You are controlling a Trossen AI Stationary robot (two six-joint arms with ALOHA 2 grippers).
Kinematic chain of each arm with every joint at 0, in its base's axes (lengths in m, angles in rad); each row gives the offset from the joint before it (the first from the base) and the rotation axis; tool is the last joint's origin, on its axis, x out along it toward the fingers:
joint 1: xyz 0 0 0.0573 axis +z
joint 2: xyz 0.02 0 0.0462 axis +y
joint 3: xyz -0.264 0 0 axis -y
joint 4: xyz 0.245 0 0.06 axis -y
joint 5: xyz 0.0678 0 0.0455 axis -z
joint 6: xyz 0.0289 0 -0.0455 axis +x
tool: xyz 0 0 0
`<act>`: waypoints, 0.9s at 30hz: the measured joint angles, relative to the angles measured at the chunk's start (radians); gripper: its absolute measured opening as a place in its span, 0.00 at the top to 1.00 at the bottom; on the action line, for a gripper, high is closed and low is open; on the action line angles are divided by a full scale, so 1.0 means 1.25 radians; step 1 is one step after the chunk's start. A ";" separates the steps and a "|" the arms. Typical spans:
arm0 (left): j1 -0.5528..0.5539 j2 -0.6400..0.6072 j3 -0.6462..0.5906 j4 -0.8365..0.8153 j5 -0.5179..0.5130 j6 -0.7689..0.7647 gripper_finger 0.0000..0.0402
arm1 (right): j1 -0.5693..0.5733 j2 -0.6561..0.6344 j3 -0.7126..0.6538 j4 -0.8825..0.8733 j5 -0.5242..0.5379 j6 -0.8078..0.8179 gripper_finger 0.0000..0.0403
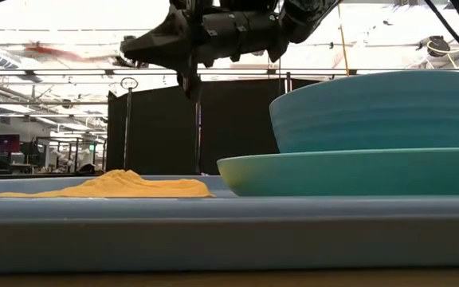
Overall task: Set up tray
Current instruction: Put the orange fork on the yellow napkin
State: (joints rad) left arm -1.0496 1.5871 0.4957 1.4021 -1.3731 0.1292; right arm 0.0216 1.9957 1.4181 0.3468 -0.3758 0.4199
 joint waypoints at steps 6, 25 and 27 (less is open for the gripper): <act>0.000 0.000 0.000 -0.001 0.000 0.000 0.38 | 0.000 0.008 0.000 -0.018 0.010 -0.017 1.00; 0.000 0.000 0.000 -0.023 0.001 -0.022 0.38 | -0.016 0.114 0.007 0.039 0.005 0.008 1.00; 0.000 0.000 0.000 -0.027 0.001 -0.027 0.38 | -0.017 0.114 0.007 0.041 0.005 0.008 1.00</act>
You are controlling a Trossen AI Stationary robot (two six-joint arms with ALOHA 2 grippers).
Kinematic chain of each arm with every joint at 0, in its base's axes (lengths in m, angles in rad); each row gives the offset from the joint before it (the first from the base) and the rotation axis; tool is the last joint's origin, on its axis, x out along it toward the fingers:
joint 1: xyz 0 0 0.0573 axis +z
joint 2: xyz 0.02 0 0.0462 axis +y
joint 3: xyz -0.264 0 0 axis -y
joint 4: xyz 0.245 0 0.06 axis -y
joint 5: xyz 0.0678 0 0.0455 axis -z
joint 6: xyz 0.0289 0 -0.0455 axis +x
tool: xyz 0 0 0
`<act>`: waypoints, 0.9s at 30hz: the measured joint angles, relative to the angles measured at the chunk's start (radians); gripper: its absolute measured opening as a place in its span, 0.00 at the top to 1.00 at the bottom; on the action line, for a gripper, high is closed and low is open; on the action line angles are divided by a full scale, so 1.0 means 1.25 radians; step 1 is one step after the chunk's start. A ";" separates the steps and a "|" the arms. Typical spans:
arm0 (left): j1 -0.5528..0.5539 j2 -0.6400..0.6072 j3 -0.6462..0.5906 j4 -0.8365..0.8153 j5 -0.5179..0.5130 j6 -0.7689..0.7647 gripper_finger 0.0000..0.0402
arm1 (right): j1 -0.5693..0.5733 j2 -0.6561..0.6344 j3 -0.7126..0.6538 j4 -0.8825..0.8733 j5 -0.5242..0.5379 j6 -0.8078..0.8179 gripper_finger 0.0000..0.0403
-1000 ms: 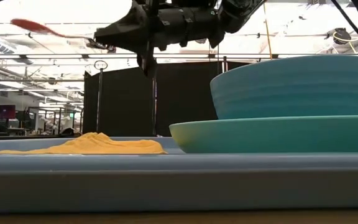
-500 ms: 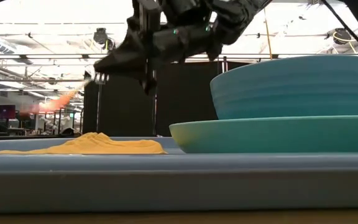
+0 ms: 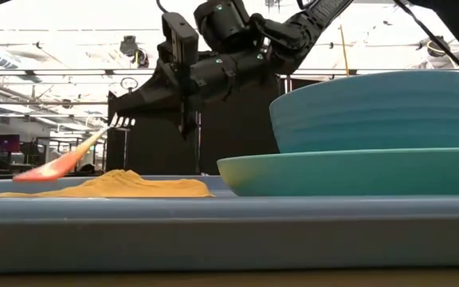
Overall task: Set up tray
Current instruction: Put the orange fork on the yellow napkin
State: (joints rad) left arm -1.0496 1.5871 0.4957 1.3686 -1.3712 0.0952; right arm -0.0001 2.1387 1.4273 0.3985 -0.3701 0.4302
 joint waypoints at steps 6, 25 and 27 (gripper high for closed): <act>0.000 0.000 0.000 -0.005 0.000 -0.002 0.38 | -0.001 0.000 0.000 -0.006 0.000 -0.004 1.00; 0.000 0.000 0.000 -0.007 0.000 -0.004 0.38 | 0.004 0.001 0.000 -0.016 0.008 -0.023 1.00; 0.000 0.000 0.000 -0.008 0.000 -0.005 0.38 | 0.001 0.014 0.000 0.006 0.008 -0.016 1.00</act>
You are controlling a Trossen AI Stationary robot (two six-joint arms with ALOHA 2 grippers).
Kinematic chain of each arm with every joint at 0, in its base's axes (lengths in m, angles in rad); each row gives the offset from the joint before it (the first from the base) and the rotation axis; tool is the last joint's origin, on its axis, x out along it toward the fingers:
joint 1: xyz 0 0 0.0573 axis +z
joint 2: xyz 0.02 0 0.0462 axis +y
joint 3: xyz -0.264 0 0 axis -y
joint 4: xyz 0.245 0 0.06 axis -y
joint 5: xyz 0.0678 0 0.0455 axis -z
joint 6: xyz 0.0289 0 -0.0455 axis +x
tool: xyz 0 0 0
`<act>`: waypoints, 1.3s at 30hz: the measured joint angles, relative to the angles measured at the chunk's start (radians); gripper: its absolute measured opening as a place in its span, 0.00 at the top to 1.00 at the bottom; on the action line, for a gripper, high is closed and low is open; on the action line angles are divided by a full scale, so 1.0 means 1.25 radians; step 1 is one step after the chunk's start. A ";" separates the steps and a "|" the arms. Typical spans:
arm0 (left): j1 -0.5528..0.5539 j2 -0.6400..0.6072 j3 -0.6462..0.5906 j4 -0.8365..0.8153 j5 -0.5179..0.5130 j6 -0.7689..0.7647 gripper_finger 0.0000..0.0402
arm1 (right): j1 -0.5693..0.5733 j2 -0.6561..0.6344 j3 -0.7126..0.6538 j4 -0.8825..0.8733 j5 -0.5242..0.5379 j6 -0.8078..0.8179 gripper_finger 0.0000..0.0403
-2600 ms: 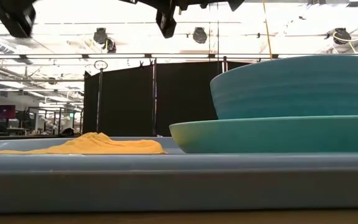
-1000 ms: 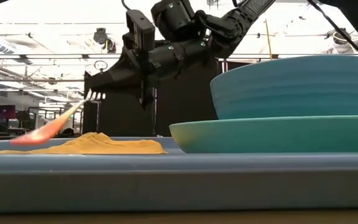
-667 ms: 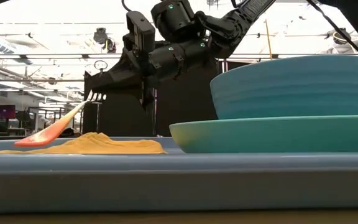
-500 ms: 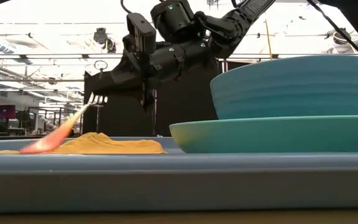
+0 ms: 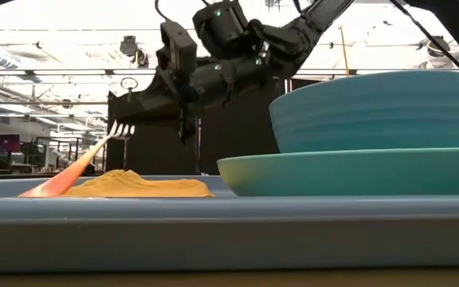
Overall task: Set up tray
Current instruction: Put the orange fork on the yellow napkin
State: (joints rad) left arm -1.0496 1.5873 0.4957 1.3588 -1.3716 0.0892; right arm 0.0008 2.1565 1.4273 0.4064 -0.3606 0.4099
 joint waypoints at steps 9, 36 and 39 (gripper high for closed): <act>0.000 0.000 0.000 -0.004 0.001 -0.005 0.38 | -0.014 0.039 0.000 0.031 -0.010 0.022 1.00; 0.000 0.000 0.000 -0.009 0.001 -0.013 0.38 | -0.019 0.039 0.000 0.019 -0.028 0.013 1.00; 0.000 0.000 0.000 -0.010 0.001 -0.016 0.38 | -0.019 0.039 0.000 0.019 -0.028 0.013 1.00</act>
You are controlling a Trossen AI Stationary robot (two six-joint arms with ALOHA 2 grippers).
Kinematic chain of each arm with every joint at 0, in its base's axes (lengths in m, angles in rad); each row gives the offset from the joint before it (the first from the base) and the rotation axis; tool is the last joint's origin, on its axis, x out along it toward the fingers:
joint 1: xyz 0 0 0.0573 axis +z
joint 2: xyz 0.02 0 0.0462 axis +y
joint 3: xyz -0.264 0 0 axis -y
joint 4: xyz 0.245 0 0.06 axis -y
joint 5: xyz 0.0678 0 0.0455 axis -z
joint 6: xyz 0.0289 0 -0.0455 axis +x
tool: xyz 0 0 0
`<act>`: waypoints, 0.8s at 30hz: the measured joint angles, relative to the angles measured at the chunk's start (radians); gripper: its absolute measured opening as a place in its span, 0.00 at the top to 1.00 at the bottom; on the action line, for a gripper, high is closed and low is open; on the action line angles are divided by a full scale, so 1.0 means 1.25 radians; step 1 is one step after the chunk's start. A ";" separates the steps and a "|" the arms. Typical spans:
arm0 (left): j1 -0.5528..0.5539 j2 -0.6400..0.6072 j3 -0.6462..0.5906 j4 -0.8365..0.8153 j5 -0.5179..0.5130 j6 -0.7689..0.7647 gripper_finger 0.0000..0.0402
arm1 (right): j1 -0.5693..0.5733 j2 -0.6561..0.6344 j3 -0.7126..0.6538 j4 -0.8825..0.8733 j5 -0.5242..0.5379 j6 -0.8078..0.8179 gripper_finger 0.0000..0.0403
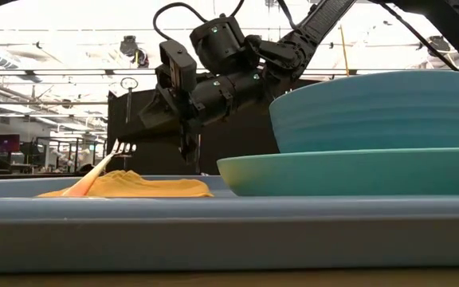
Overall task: Set up tray
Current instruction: Put the orange fork on the yellow napkin
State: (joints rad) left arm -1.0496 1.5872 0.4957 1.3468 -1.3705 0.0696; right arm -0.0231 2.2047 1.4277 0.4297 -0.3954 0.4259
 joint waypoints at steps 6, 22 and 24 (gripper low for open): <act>0.000 0.000 0.000 0.000 0.000 0.000 0.38 | 0.000 0.000 0.000 0.005 0.001 -0.005 0.99; 0.000 0.000 0.000 -0.003 0.000 0.000 0.38 | 0.001 0.000 0.000 0.001 0.025 -0.016 0.79; 0.000 0.000 0.000 -0.003 0.000 0.000 0.38 | 0.001 0.000 0.000 0.000 0.025 -0.016 0.78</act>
State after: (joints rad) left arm -1.0493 1.5872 0.4957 1.3426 -1.3708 0.0696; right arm -0.0223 2.2047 1.4273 0.4301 -0.3637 0.4061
